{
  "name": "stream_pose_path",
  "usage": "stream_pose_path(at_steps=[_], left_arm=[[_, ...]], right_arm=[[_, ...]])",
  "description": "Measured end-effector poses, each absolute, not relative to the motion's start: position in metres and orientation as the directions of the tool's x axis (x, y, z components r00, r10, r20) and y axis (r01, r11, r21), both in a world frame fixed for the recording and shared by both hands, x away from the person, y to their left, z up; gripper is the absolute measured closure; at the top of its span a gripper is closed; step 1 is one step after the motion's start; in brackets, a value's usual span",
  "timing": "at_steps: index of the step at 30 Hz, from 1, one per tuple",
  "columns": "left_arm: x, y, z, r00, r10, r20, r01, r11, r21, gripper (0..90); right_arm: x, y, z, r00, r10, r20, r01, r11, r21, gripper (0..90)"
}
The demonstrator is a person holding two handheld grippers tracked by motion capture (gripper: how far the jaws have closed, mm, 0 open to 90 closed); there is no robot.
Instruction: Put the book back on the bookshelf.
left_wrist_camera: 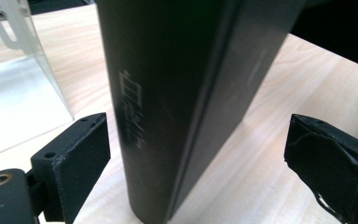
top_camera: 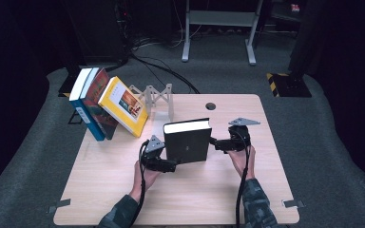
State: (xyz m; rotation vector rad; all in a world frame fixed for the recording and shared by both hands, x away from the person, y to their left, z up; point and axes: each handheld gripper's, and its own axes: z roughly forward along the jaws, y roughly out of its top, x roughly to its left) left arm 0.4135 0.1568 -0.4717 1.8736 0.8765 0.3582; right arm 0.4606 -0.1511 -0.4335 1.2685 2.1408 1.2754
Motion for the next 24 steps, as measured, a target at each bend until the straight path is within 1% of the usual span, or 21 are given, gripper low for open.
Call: stream_pose_path(at_steps=[3,4,6,11,15,16,20,23,24], left_arm=[[0.418,0.155,-0.471,0.701,0.702,-0.129,0.408,-0.245,0.88,7.5],[0.42,0.156,-0.471,0.711,0.693,-0.118,0.399,-0.26,0.879,8.7],[0.42,0.154,-0.472,0.711,0.691,-0.129,0.4,-0.247,0.882,12.6],[0.417,0.154,-0.472,0.698,0.705,-0.124,0.399,-0.24,0.885,15.4],[0.413,0.156,-0.471,0.703,0.702,-0.117,0.397,-0.25,0.883,17.5],[0.411,0.156,-0.472,0.697,0.706,-0.128,0.403,-0.238,0.884,18.0],[0.406,0.158,-0.471,0.707,0.7,-0.099,0.389,-0.268,0.882,19.1],[0.402,0.159,-0.471,0.705,0.7,-0.117,0.398,-0.254,0.881,19.8],[0.402,0.16,-0.471,0.712,0.695,-0.105,0.387,-0.264,0.884,20.3]], right_arm=[[0.46,-0.151,-0.435,-0.54,0.829,0.145,0.531,0.202,0.823,0.0],[0.46,-0.151,-0.436,-0.536,0.831,0.147,0.536,0.2,0.82,0.0],[0.461,-0.15,-0.436,-0.535,0.832,0.148,0.537,0.199,0.82,0.4],[0.465,-0.148,-0.438,-0.526,0.836,0.154,0.551,0.197,0.811,0.9],[0.468,-0.145,-0.437,-0.521,0.84,0.151,0.551,0.196,0.811,1.1],[0.469,-0.145,-0.437,-0.518,0.84,0.16,0.558,0.191,0.807,1.2],[0.474,-0.143,-0.438,-0.509,0.845,0.163,0.558,0.18,0.81,1.4],[0.478,-0.14,-0.438,-0.5,0.851,0.164,0.563,0.175,0.808,1.5],[0.48,-0.139,-0.437,-0.5,0.851,0.161,0.562,0.177,0.808,1.6]])
